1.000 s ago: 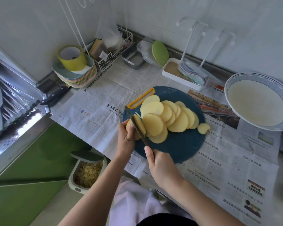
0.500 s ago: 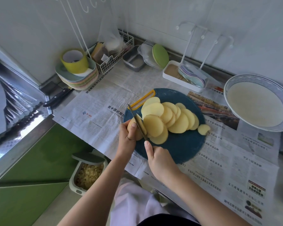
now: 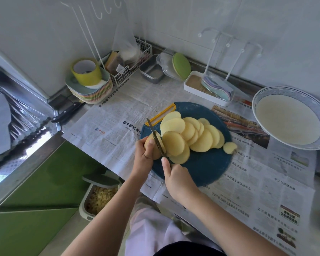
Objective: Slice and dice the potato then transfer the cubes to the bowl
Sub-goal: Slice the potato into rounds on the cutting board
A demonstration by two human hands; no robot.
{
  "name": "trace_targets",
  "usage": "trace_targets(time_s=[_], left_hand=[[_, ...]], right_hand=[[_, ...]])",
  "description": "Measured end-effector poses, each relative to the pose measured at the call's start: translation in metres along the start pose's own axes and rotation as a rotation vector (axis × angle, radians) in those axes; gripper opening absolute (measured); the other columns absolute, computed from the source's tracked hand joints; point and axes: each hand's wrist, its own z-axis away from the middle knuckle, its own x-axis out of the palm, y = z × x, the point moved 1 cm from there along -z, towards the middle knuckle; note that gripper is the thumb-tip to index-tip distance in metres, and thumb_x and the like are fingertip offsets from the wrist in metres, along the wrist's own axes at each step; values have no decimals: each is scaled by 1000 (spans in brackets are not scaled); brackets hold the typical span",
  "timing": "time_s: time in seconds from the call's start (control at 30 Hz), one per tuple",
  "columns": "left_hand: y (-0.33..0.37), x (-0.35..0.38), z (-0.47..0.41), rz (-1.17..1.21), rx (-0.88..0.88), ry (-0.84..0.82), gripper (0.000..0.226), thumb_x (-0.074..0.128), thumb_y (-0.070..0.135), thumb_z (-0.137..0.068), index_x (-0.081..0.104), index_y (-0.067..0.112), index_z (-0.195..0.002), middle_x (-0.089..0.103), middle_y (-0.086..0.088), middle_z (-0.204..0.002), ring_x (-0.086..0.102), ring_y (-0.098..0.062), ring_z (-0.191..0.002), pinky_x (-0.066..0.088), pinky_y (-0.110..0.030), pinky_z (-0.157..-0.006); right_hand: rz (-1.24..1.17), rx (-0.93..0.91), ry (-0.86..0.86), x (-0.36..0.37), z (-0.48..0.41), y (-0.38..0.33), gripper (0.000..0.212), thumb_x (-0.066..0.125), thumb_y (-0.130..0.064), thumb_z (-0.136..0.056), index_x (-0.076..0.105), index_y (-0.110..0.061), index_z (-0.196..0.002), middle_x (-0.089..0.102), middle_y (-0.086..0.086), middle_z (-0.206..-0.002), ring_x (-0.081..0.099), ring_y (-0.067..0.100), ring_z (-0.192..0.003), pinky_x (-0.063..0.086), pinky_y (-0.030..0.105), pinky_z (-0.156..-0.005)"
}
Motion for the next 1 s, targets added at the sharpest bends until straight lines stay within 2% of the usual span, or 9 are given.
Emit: trace_targets(time_s=[0.1, 0.2, 0.27, 0.33, 0.43, 0.63, 0.77, 0.87, 1.0], left_hand=[[5, -1, 1, -25, -26, 15, 23, 43, 42, -99, 47, 19, -97, 54, -1, -98, 54, -10, -90, 44, -12, -71], [11, -2, 0, -20, -23, 23, 26, 36, 26, -103, 47, 21, -80, 50, 3, -79, 52, -2, -71, 42, -7, -62], [12, -2, 0, 2, -23, 2, 25, 41, 38, -101, 48, 19, -87, 52, 1, -84, 54, -1, -74, 45, -9, -64], [5, -2, -2, 0, -50, -5, 42, 45, 52, -90, 47, 15, -108, 54, 0, -102, 54, -5, -89, 44, -14, -71], [1, -4, -4, -26, -81, 6, 41, 43, 43, -99, 43, 8, -120, 52, -3, -111, 52, -5, -93, 42, -18, -74], [6, -9, -13, -36, -118, -4, 37, 37, 36, -101, 47, 4, -118, 54, -5, -104, 53, -6, -86, 43, -5, -60], [9, -7, -12, -4, -103, -34, 25, 40, 36, -100, 49, 14, -105, 54, -3, -102, 53, -5, -86, 45, -7, -65], [3, -9, -12, 24, -112, -54, 47, 49, 49, -92, 46, 9, -116, 53, -8, -111, 54, -10, -93, 46, -15, -71], [3, -12, -13, -4, -109, -41, 41, 40, 37, -99, 46, 4, -121, 53, -9, -109, 54, -11, -90, 48, -12, -66]], right_hand=[[38, -17, 24, 3, -1, 3, 60, 20, -53, -100, 51, -10, -71, 59, 9, -72, 57, 24, -67, 36, 26, -52], [61, -27, 48, 6, -3, 6, 58, 22, -52, -100, 51, -10, -73, 66, 13, -79, 64, 29, -77, 38, 28, -58], [14, 4, 21, 6, -7, 4, 59, 22, -52, -100, 48, -10, -67, 61, 11, -74, 61, 27, -72, 36, 27, -55], [-45, 55, -14, 3, -11, 1, 61, 21, -53, -101, 45, -11, -63, 56, 8, -70, 54, 23, -65, 31, 25, -48], [-55, 62, -18, 2, -15, -1, 62, 22, -53, -101, 45, -10, -62, 58, 11, -71, 52, 21, -63, 30, 25, -47], [6, 25, 14, 11, -16, 6, 58, 22, -51, -101, 42, -14, -59, 51, 2, -61, 56, 24, -65, 37, 27, -55], [-37, 75, -4, 11, -18, 3, 59, 22, -50, -101, 44, -13, -61, 58, 8, -70, 56, 23, -67, 36, 27, -54], [-26, 134, -32, 10, -24, 3, 59, 23, -50, -102, 48, -8, -69, 55, 5, -67, 54, 20, -65, 34, 24, -46], [-12, 145, -37, 9, -27, 3, 60, 23, -50, -102, 53, -3, -81, 54, 5, -69, 54, 20, -67, 35, 23, -48]])
